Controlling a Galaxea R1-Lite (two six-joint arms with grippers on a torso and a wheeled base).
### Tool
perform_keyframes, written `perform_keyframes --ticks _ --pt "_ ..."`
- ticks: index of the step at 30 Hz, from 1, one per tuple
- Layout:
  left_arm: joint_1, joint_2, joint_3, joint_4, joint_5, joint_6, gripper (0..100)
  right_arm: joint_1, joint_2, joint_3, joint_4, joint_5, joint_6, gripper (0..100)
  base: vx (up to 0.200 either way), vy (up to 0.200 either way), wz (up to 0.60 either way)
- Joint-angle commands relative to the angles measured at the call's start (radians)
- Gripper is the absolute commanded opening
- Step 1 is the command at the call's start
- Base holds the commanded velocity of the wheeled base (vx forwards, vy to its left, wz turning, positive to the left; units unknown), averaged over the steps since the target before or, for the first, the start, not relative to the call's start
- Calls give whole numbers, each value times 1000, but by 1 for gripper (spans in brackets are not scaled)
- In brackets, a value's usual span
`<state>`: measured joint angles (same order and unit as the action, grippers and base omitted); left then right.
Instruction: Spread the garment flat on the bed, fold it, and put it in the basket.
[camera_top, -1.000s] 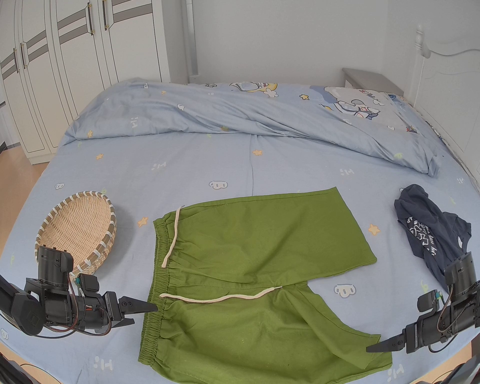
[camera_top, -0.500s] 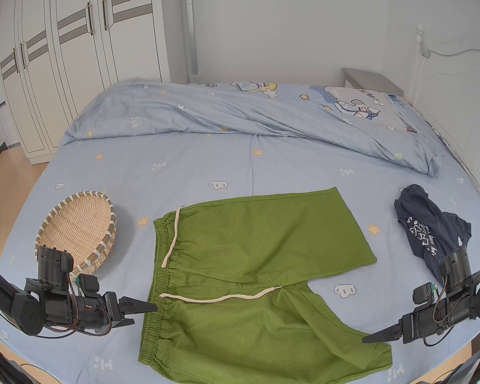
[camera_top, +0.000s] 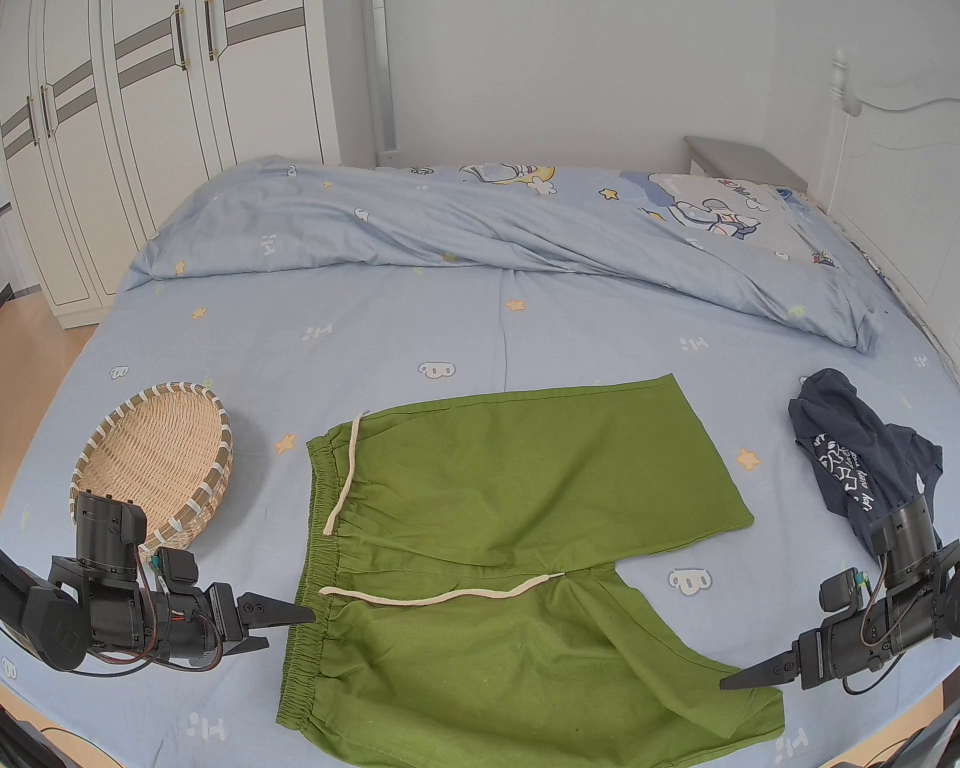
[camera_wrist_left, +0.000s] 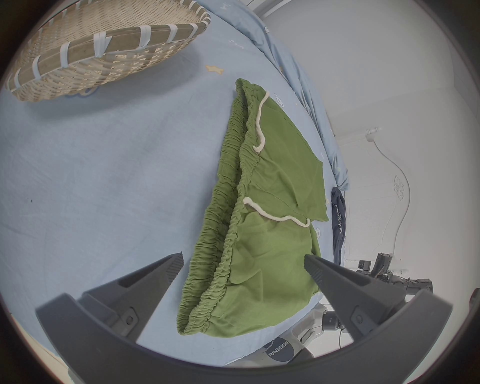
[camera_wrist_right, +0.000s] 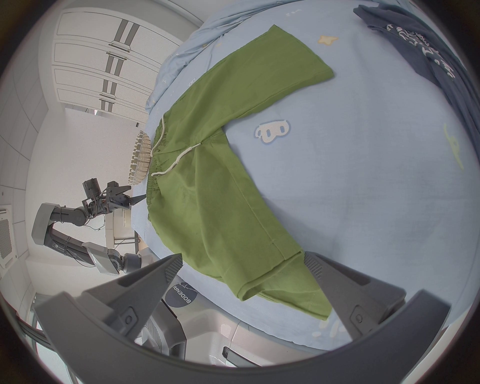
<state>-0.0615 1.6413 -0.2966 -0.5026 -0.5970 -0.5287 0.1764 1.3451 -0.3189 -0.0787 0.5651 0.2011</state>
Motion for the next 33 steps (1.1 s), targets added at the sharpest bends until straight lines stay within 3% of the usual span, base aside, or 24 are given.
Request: perform_keyframes --ticks 1,29,33 --pt "0 0 1 -1 0 0 100 0 26 -3 -15 6 0 100 0 0 0" --pt "0 2 1 -1 0 0 100 38 62 -3 -76 7 14 100 0 0 0" --pt "0 2 1 -1 0 0 100 74 60 -8 -79 7 44 100 0 0 0"
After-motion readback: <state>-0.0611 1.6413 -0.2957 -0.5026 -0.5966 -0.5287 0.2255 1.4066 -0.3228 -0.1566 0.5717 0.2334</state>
